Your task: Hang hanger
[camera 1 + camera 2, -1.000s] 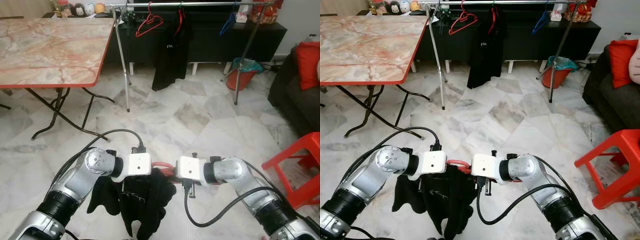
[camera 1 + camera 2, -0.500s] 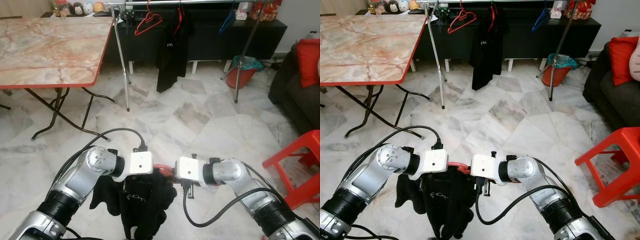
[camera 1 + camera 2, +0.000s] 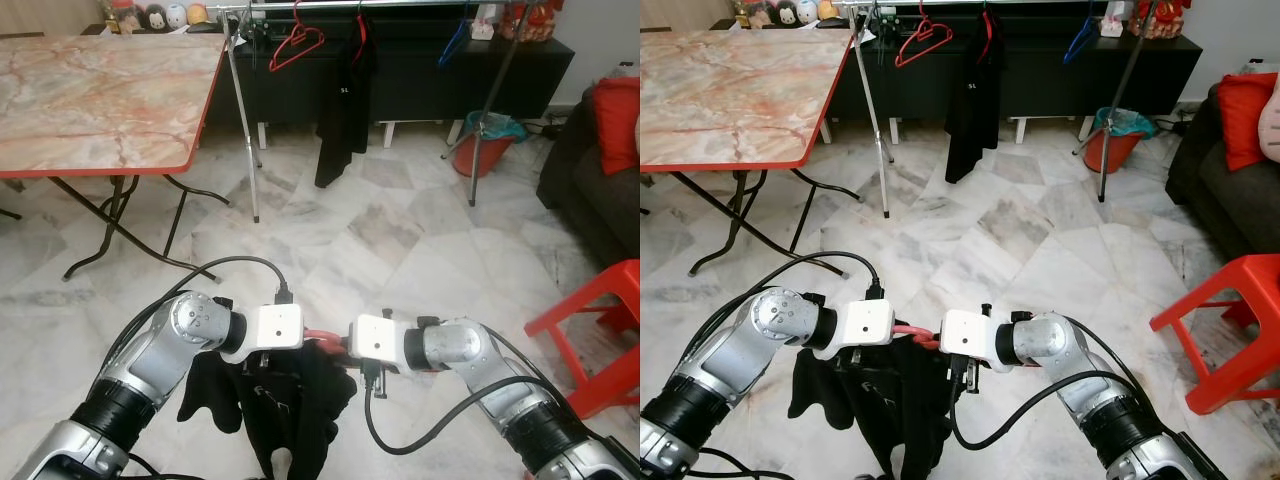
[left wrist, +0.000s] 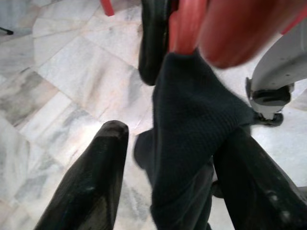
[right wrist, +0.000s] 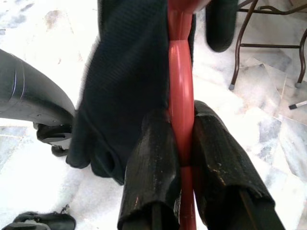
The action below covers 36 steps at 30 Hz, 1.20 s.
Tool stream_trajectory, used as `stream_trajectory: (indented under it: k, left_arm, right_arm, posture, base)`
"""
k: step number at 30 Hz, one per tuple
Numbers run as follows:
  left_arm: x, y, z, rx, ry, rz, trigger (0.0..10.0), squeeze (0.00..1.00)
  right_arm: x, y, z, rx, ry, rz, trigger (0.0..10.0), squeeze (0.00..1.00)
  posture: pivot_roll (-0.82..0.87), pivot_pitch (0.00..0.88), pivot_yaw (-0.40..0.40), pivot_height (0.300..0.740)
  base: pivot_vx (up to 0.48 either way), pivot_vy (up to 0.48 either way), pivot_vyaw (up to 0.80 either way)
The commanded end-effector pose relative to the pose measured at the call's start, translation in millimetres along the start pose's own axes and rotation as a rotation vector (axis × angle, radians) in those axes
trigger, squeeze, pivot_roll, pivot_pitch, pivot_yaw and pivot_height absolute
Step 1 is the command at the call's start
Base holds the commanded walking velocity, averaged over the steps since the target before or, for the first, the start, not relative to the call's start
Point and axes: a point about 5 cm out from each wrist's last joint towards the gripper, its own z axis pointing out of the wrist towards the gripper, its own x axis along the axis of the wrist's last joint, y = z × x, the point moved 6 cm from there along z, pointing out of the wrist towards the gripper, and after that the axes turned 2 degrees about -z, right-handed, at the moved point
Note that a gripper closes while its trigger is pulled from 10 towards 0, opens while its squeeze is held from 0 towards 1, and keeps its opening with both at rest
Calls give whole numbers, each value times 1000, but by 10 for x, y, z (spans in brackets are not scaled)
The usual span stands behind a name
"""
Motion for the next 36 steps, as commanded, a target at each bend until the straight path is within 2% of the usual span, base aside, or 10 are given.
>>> stream_trajectory:
  k: [1,10,20,21,32,33,34,35,36]
  left_arm:
    - [-17,-17,-5,-2,-27,33,10000,1000]
    - [-99,-73,-25,37,-56,34,10000,1000]
    - [-279,-221,-266,90,-110,-3,10000,1000]
    - [-323,-279,-364,114,-122,-18,10000,1000]
    - [-415,-283,-568,144,-120,-76,10000,1000]
    - [-438,-293,-619,159,-118,-85,10000,847]
    - [-448,-301,-650,174,-113,-90,10000,596]
    - [-449,-301,-654,177,-112,-90,10000,596]
    - [-452,-308,-665,188,-107,-97,10000,0]
  right_arm:
    - [96,55,-3,-20,35,-21,0,0]
    - [101,44,4,-16,37,-19,0,0]
    - [89,34,4,-14,35,-16,0,0]
    - [72,40,-3,-17,30,-14,0,0]
    - [3,78,-42,-34,10,-3,0,0]
    - [-26,91,-59,-41,3,5,0,0]
    - [-40,90,-66,-41,2,10,0,0]
    - [-40,90,-66,-41,3,12,0,0]
    - [-43,89,-65,-43,4,16,0,0]
  posture:
    - [47,82,5,740]
    - [47,86,8,740]
    - [46,84,11,740]
    - [45,84,10,740]
    - [44,77,9,740]
    - [45,77,8,740]
    - [47,74,7,740]
    - [47,74,7,740]
    - [48,76,7,740]
  base:
    - [0,0,0]
    - [0,0,0]
    - [0,0,0]
    - [0,0,0]
    - [0,0,0]
    - [0,0,0]
    - [0,0,0]
    - [0,0,0]
    - [0,0,0]
